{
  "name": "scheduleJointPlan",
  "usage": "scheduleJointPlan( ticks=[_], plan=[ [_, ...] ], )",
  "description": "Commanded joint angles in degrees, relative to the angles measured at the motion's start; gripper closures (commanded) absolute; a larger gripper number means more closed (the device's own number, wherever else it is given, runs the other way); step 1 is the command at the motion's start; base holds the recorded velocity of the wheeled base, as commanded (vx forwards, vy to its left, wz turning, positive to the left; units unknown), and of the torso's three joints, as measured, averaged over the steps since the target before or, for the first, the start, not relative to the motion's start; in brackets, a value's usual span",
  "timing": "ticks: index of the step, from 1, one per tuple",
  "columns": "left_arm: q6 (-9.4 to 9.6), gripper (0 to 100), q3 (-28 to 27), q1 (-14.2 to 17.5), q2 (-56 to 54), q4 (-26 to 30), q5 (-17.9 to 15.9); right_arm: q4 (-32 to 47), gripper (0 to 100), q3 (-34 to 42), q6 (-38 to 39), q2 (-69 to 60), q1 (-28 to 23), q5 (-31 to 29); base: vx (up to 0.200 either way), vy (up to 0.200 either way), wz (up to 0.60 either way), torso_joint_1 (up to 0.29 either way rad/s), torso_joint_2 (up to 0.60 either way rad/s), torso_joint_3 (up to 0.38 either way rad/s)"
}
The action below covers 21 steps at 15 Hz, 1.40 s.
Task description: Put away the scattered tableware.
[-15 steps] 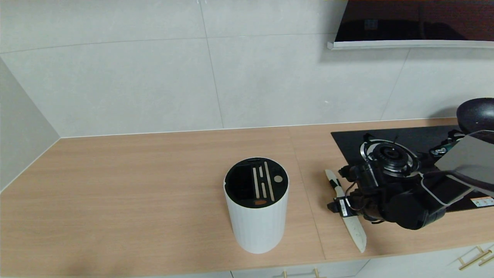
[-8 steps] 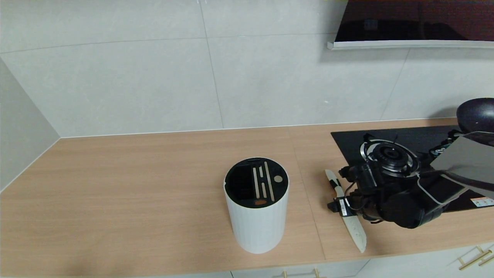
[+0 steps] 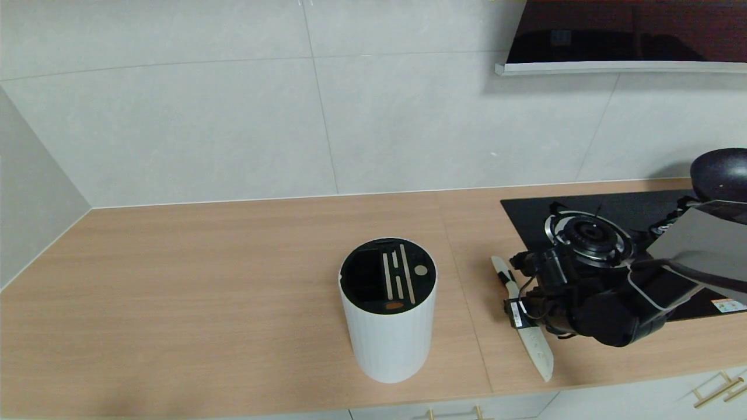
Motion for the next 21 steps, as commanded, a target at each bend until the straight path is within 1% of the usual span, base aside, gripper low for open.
scheduleJointPlan(
  ticks=[1,7,13,14,17,18,20,21],
  plan=[
    [-0.01,0,0.01,0.05,0.02,-0.01,-0.02,0.19,100,0.11,-0.01,0.09,0.03,-0.06,0.000,0.000,0.00,0.000,0.00,0.000],
    [-0.01,0,0.01,0.05,0.02,-0.01,-0.02,0.10,100,0.11,0.08,-0.17,0.12,-0.15,0.000,0.000,0.00,0.000,0.00,0.000],
    [-0.10,0,0.01,0.05,0.02,-0.01,0.07,0.10,100,3.80,-0.10,-14.94,0.21,0.20,0.000,0.000,0.00,0.000,0.00,0.000],
    [-0.10,0,0.01,0.05,0.02,-0.01,0.07,0.10,100,3.10,-0.36,-17.14,0.29,0.29,0.000,0.000,0.00,0.000,0.00,0.000],
    [-0.10,0,0.01,0.05,0.02,-0.01,0.07,0.89,100,-3.94,-2.12,-20.48,0.47,0.29,0.000,0.000,0.00,0.000,0.00,0.000],
    [-0.01,0,0.01,0.05,0.02,-0.01,-0.02,1.42,100,-4.99,-2.12,-21.79,0.56,0.29,0.000,0.000,0.00,0.000,0.00,0.000],
    [0.16,0,0.01,0.05,0.02,-0.01,-0.02,1.68,100,-6.48,-2.21,-24.96,3.02,0.29,0.000,0.000,0.00,0.000,0.00,0.000],
    [0.60,0,0.10,0.05,0.02,0.07,-0.02,1.68,100,-7.36,-2.21,-26.54,4.60,0.38,0.000,0.000,0.00,0.000,0.00,0.000]
  ],
)
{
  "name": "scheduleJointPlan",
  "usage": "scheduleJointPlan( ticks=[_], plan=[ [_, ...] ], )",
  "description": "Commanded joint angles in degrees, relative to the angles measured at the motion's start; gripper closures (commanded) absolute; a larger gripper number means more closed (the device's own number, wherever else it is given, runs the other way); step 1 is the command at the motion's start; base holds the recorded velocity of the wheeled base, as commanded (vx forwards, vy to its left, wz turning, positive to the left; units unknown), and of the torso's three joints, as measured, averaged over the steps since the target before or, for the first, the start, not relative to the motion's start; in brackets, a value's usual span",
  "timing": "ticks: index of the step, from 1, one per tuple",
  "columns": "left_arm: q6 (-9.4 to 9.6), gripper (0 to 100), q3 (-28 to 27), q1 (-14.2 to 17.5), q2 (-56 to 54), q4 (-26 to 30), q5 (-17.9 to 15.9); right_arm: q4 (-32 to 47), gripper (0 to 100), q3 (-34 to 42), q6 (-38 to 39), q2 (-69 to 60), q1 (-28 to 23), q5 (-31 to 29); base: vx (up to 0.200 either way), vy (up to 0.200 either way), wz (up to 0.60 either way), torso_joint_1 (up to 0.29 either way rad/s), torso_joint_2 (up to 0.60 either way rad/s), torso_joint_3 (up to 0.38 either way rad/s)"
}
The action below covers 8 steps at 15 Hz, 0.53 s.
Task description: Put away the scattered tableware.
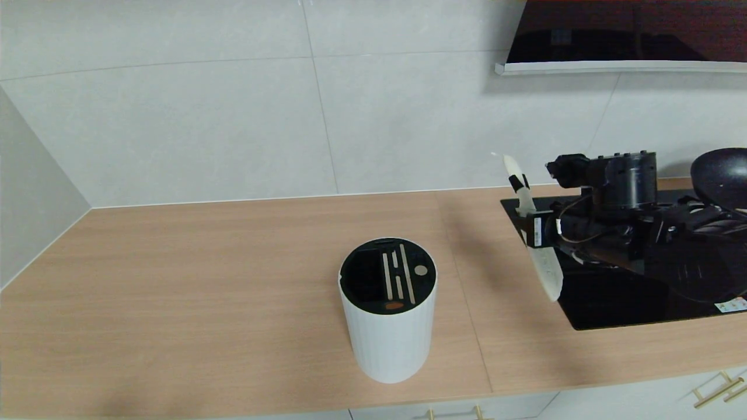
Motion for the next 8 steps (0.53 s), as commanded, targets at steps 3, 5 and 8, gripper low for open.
scheduleJointPlan(
  ticks=[3,5,8],
  plan=[
    [0.98,0,-0.08,0.02,0.11,-0.13,-0.37,-0.08,100,-2.92,0.11,-7.19,7.19,-0.10,0.000,0.000,0.00,0.000,0.00,0.000],
    [-1.92,0,-11.94,-1.30,6.53,2.42,-6.26,-0.08,100,-3.09,0.02,-9.04,9.03,-0.36,0.000,0.000,0.00,0.000,0.00,0.000],
    [-2.98,0,-31.98,-4.20,32.63,5.23,-19.88,0.01,100,-3.27,0.20,-10.01,11.14,-0.54,0.000,0.000,0.00,0.000,0.00,0.000]
  ],
)
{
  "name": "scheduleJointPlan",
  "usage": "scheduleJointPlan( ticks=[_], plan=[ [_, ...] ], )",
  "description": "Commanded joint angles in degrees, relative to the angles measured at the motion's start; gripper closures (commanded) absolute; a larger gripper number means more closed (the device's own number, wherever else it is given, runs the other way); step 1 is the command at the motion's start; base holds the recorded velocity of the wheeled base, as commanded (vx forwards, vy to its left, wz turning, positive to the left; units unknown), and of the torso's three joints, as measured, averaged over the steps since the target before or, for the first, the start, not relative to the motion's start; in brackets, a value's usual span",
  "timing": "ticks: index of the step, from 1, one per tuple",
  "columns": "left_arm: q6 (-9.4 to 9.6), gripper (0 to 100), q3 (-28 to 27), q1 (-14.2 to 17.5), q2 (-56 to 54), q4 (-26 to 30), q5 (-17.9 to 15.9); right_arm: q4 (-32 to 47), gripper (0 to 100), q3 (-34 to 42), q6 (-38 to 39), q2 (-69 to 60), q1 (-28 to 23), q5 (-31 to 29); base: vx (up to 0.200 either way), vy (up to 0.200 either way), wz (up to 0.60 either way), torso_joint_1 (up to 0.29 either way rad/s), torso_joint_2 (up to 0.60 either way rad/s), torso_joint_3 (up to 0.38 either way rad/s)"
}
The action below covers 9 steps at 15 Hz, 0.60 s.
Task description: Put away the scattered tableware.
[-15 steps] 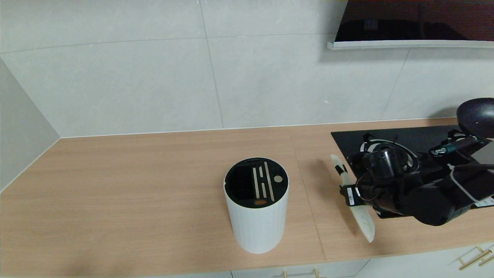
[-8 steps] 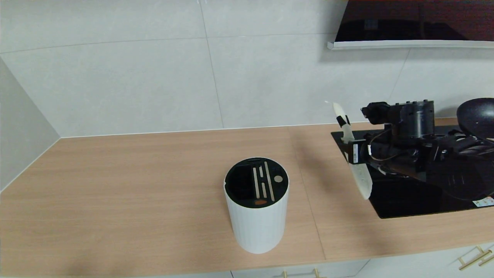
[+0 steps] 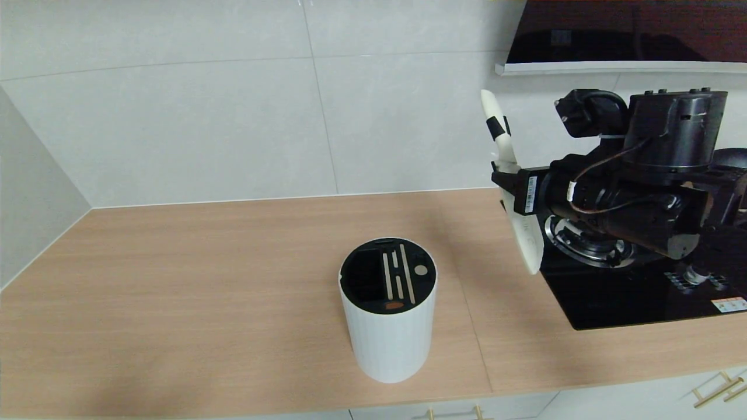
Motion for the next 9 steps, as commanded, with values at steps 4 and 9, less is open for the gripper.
scheduleJointPlan(
  ticks=[4,9],
  plan=[
    [-12.87,0,-32.55,-12.22,53.57,-10.48,-10.98,0.10,100,1.72,0.08,-2.34,6.61,-0.63,0.000,0.000,0.00,0.000,0.00,0.000],
    [-37.66,0,-27.10,-25.40,73.69,-47.40,-10.98,0.01,100,4.01,0.08,-4.63,12.85,-2.21,0.000,0.000,0.00,0.000,0.00,0.000]
  ],
)
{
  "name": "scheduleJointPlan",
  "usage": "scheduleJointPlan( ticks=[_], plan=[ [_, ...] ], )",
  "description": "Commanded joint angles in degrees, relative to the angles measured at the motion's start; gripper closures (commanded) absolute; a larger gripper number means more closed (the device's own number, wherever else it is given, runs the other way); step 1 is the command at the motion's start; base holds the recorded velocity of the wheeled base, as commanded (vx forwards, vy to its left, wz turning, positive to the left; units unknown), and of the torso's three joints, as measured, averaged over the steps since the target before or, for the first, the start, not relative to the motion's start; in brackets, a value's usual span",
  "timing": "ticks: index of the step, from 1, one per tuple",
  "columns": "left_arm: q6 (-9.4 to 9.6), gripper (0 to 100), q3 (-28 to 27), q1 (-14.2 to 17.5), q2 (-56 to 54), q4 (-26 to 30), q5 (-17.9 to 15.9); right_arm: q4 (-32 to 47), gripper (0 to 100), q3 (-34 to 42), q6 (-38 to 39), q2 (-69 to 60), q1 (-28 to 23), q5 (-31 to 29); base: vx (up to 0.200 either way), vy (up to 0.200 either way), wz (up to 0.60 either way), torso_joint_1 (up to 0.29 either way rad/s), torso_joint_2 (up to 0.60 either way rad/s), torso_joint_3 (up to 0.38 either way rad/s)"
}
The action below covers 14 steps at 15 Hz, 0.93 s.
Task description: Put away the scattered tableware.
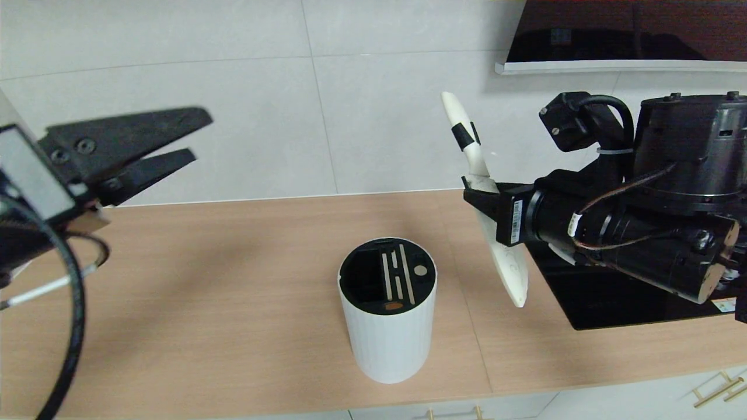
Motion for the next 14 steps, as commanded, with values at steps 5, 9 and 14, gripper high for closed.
scheduleJointPlan(
  ticks=[5,9,14],
  plan=[
    [-6.87,0,1.37,-18.99,23.42,-18.64,8.01,0.06,100,0.47,0.33,-0.56,10.20,-4.96,0.000,0.000,0.00,0.000,0.00,0.000],
    [-5.99,0,1.28,-19.69,24.74,-19.52,8.19,0.06,100,1.35,0.24,0.67,12.57,-5.05,0.000,0.000,0.00,0.000,0.00,0.000],
    [-1.68,0,1.54,-20.05,26.41,-23.92,10.03,0.06,100,2.41,0.24,2.60,14.68,-5.22,0.000,0.000,0.00,0.000,0.00,0.000]
  ],
)
